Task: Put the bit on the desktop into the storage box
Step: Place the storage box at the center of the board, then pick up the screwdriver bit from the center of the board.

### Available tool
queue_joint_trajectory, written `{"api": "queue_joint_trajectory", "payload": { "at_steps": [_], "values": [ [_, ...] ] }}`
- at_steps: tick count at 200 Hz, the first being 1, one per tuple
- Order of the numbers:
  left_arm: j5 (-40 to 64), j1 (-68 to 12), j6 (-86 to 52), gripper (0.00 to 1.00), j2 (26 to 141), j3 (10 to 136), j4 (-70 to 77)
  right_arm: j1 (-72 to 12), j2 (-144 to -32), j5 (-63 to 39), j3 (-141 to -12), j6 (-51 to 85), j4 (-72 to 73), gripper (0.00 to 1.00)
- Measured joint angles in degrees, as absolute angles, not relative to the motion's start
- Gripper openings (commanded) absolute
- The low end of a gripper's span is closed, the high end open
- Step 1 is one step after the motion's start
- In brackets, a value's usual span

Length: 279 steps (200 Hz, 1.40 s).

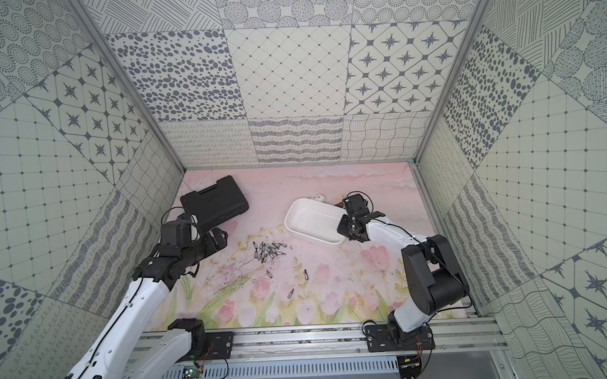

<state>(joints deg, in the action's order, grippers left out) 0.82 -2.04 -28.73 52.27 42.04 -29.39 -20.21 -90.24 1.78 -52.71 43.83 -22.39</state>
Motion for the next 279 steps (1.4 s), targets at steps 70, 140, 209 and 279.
{"api": "queue_joint_trajectory", "payload": {
  "at_steps": [70,140,209,279],
  "values": [
    [0.73,-2.04,-28.73,0.99,52.18,42.04,-29.39,-20.21,-85.65,2.83,-49.82,42.28,-23.7,0.63],
    [-0.03,-2.04,-28.71,0.99,51.96,42.04,-29.39,-25.32,-75.9,4.08,-52.6,35.81,-35.55,0.93],
    [-0.8,-2.04,-28.71,0.99,51.88,42.04,-29.39,-42.35,-77.25,7.79,-58.26,34.61,-47.0,0.95],
    [-0.86,-2.04,-28.71,0.99,51.88,42.04,-29.39,-51.53,-90.65,7.81,-63.07,35.2,-52.1,0.91]
  ]
}}
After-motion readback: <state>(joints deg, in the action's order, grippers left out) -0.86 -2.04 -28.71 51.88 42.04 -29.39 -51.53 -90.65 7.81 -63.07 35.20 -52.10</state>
